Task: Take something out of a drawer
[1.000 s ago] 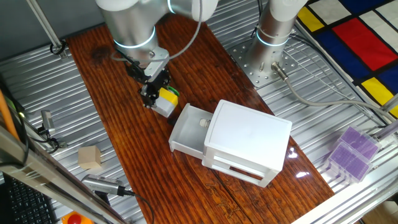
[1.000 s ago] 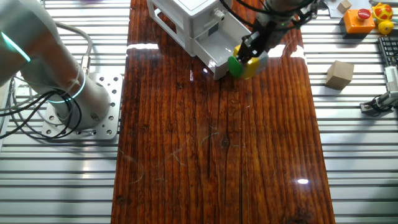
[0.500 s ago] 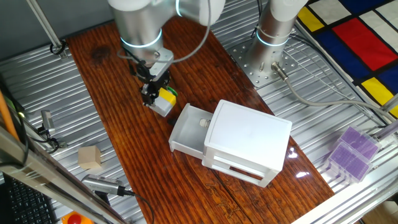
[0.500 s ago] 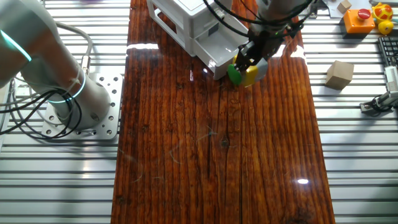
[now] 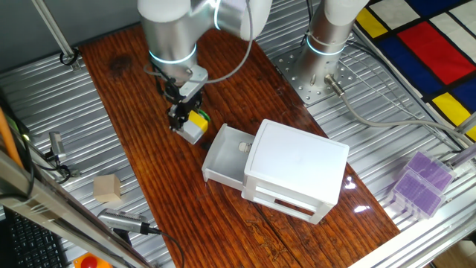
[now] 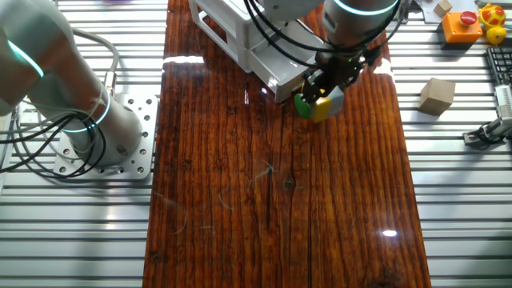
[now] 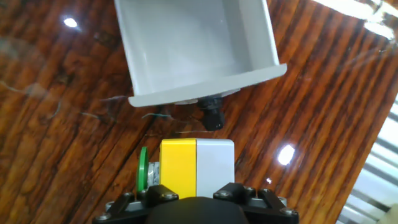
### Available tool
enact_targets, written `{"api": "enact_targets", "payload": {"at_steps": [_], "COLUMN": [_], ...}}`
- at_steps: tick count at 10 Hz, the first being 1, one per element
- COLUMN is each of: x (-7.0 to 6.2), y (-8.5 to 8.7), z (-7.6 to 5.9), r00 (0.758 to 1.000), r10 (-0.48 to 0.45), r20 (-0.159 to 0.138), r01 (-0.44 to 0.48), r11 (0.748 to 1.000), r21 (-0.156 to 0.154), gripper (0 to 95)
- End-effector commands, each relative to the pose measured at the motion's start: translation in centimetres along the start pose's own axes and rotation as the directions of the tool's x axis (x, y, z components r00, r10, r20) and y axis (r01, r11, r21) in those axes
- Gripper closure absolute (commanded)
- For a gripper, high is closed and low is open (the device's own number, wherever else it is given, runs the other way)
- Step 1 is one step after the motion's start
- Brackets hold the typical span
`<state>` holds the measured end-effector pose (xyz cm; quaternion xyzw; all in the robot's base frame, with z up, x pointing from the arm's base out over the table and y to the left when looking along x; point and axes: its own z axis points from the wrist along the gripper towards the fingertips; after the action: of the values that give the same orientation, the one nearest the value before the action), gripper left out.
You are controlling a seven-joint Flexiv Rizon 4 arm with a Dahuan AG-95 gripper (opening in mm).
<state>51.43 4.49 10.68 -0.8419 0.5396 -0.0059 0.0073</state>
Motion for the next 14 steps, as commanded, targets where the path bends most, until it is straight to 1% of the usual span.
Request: {"api": "enact_targets", "payload": {"at_steps": [1,3,4,5,8,14], "x": [0.1,0.1,0.2,0.2,0.2,-0.2], "y": [0.2,0.3,0.4,0.6,0.8,0.9], "z": [0.7,0.7,0.8,1.1,1.8,2.7], "r00": [0.997,0.990,0.986,0.982,0.984,0.979], "r10": [0.070,0.134,0.162,0.183,0.171,0.196], "r20": [-0.016,-0.046,-0.051,-0.048,-0.040,-0.046], "r01": [-0.070,-0.135,-0.162,-0.183,-0.171,-0.195], "r11": [0.998,0.991,0.987,0.983,0.985,0.980], "r21": [0.004,-0.003,-0.003,-0.001,0.004,0.024], "gripper": [95.0,95.0,95.0,95.0,95.0,95.0]}}
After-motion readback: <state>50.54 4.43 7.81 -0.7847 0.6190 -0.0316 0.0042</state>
